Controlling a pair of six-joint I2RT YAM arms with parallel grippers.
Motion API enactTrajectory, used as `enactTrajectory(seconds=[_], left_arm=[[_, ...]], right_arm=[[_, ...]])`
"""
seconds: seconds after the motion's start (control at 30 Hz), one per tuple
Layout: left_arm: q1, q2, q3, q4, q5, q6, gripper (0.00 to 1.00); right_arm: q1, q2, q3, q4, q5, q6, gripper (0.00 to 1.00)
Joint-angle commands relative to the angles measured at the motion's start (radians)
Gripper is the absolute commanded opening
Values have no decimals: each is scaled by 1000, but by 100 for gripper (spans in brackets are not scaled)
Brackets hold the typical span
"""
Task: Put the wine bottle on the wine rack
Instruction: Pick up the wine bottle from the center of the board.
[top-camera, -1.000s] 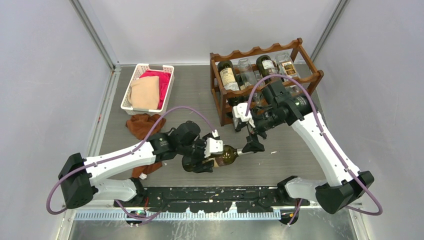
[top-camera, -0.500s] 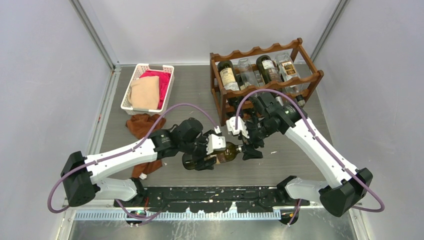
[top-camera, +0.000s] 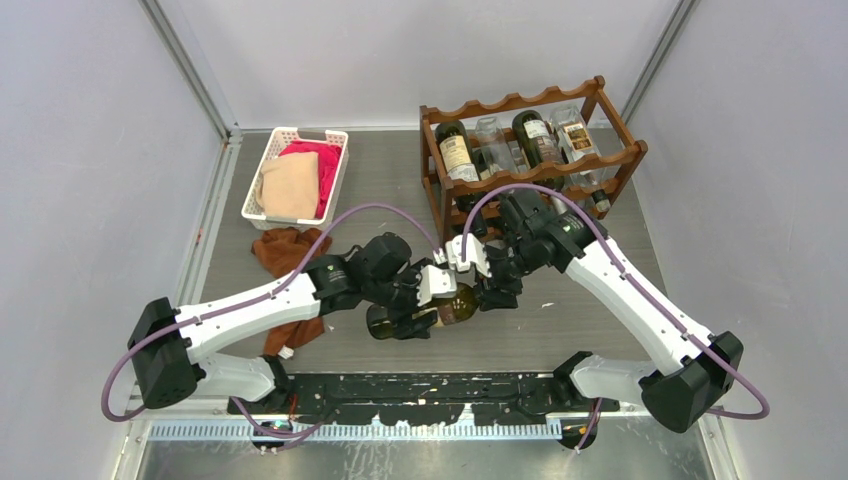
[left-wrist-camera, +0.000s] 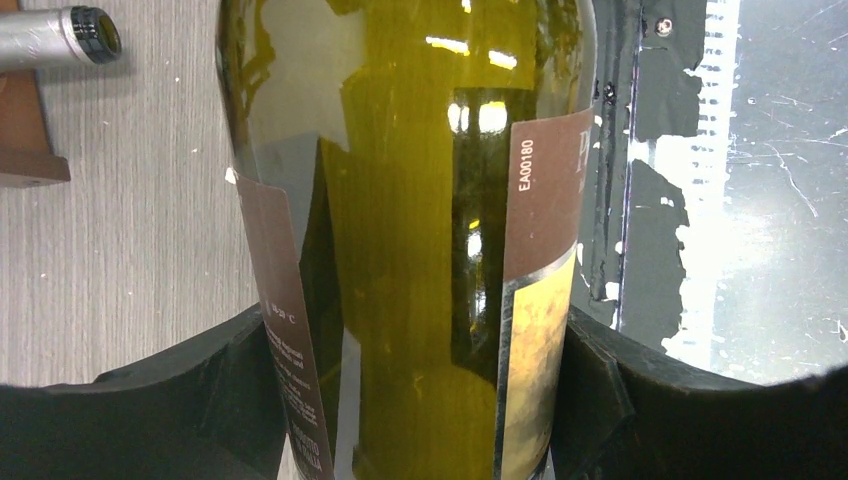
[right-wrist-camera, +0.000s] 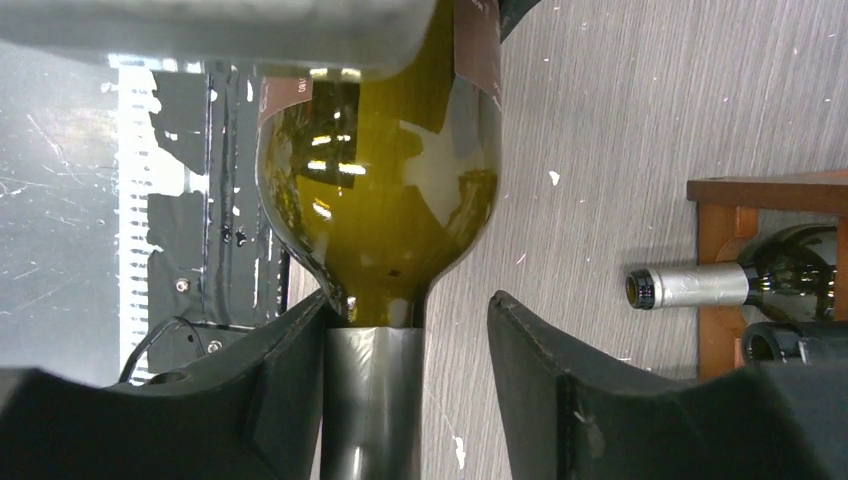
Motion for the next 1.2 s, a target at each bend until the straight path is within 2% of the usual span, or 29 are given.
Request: enactTrajectory(seconds=[0.0,0.07,0.17,0.2,0.27,0.33,0.5,0.57,0.67,0.7,0.83,0.9,1.17], left_arm=[[-3,-30,73,85,30,-2,0],[-4,-30,72,86,30,1,0],[-3,-30,69,86,31,8,0],[-4,-31,66,90,31,9,0],[-3,-33,62,94,36,13,0],[-4,-34,54,105,40,15,0],[-4,-32,29,133,65,14,6],[-4,-26,21,138,68,7,22],[-4,-27,-4,163,68,-9,58],[-3,-33,-17,176,64,-12,67],[-4,-83,-81,239,41,-20,93],[-4,-114,-99,246,37,-19,99],[-3,-253,-112,175,74,32,100]], right_arm=[[7,-18,-7,24,9,7,57],[6,-23,-10,21,12,5,50],[7,-28,-11,-2,1,-16,49],[6,-28,-10,-10,-6,-22,43],[7,-28,-6,-23,-25,-25,21],[6,-30,-3,-45,-53,-40,9],[2,-35,8,-70,-111,-23,2],[-13,-38,7,-64,-139,4,1],[-38,-47,-6,-63,-175,15,1],[-49,-50,-11,-61,-185,20,1],[-97,-75,-36,-49,-226,39,1],[-120,-84,-44,-50,-245,41,1],[-178,-121,-72,-86,-295,20,1]])
